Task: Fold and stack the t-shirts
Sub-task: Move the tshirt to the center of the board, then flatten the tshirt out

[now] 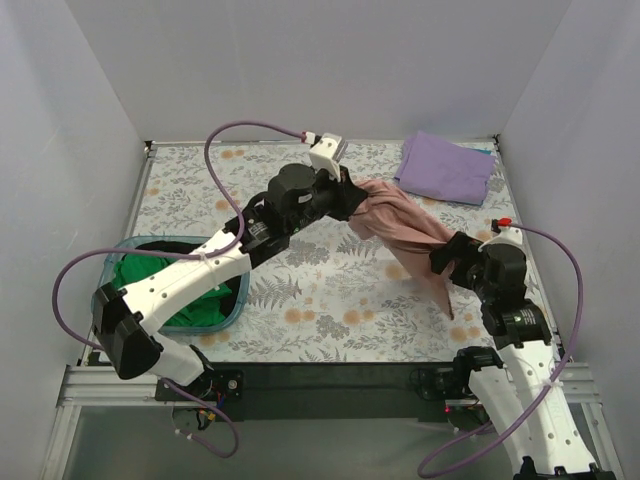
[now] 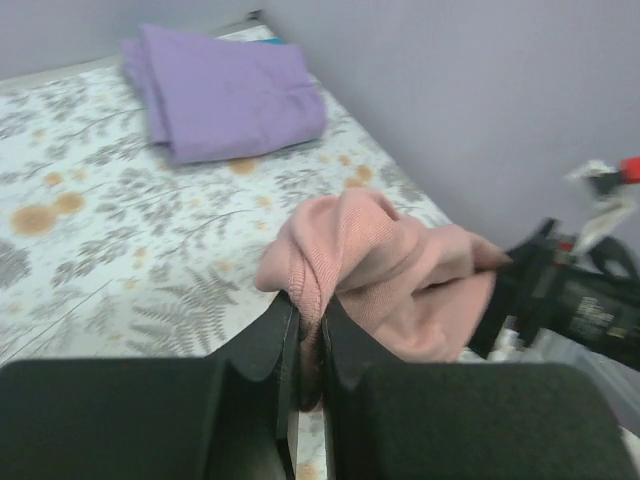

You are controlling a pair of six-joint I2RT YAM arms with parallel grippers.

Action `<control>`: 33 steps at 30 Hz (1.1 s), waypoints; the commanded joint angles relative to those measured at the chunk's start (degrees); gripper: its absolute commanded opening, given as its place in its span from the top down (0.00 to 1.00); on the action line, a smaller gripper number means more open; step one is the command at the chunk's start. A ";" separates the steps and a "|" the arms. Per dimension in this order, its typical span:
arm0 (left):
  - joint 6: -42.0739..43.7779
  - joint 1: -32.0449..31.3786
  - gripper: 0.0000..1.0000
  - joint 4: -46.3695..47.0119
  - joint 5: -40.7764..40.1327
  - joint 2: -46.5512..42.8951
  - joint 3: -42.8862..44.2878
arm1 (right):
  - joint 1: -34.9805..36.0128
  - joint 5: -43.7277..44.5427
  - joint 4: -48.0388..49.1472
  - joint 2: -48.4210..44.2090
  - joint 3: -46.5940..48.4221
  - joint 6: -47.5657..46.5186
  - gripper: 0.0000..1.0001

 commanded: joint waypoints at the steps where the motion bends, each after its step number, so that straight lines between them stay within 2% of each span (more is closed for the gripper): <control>1: 1.64 0.69 1.00 6.02 -14.68 -3.04 -8.48 | -0.23 2.35 -3.25 -1.56 2.71 -1.28 0.02; 3: -0.89 0.86 1.00 6.38 -22.30 -3.04 -15.05 | -0.15 0.15 -4.12 -1.13 2.98 -2.69 0.02; 4: -2.65 0.87 0.83 6.12 -25.05 -2.95 -17.01 | -0.23 -0.81 -4.91 -0.86 3.33 -3.22 0.02; 6: -9.13 2.00 0.24 2.27 -30.07 -2.60 -20.96 | -0.15 -3.10 -5.97 0.63 3.42 -4.01 0.01; 7: -11.17 2.62 0.02 0.16 -30.53 -2.51 -21.68 | -0.15 -3.63 -7.11 1.42 3.68 -4.97 0.02; 8: -13.63 3.32 0.02 -4.65 -31.14 -2.51 -22.30 | -0.15 -5.64 -7.46 2.12 3.68 -5.33 0.02; 11: -21.20 5.52 0.02 -9.42 -31.06 -3.74 -25.72 | -0.15 -8.72 -7.64 4.85 2.64 -6.12 0.02; 15: -23.76 5.70 0.02 -11.63 -23.79 -5.85 -29.59 | -0.14 -10.49 -7.56 9.06 -0.62 -7.62 0.02; 17: -23.77 5.79 0.02 -11.03 -17.56 -6.38 -31.69 | -0.06 -10.23 -7.38 10.56 -1.67 -7.09 0.02; 24: -26.49 5.70 0.02 -9.71 -11.73 -8.13 -38.29 | 0.03 -16.54 0.43 14.26 -3.00 -6.13 0.05; 27: -26.84 5.70 0.02 -4.53 -8.41 -9.89 -42.93 | 0.03 -20.15 5.70 16.18 -3.00 -4.63 0.05; 29: -27.28 5.79 0.02 -2.68 -8.29 -9.64 -43.66 | 0.03 -22.69 9.48 17.77 -2.21 -3.67 0.05; 30: -27.71 5.70 0.03 -2.41 -9.34 -8.94 -43.57 | 0.20 -23.49 10.71 19.69 -1.77 -3.49 0.06; 31: -27.81 5.70 0.09 -1.71 -9.79 -8.49 -43.48 | 0.38 -23.85 12.12 20.84 -1.33 -3.05 0.07; 33: -28.16 5.79 0.10 -0.04 -9.88 -7.18 -43.13 | 1.08 -22.19 13.10 24.34 0.69 -2.43 0.07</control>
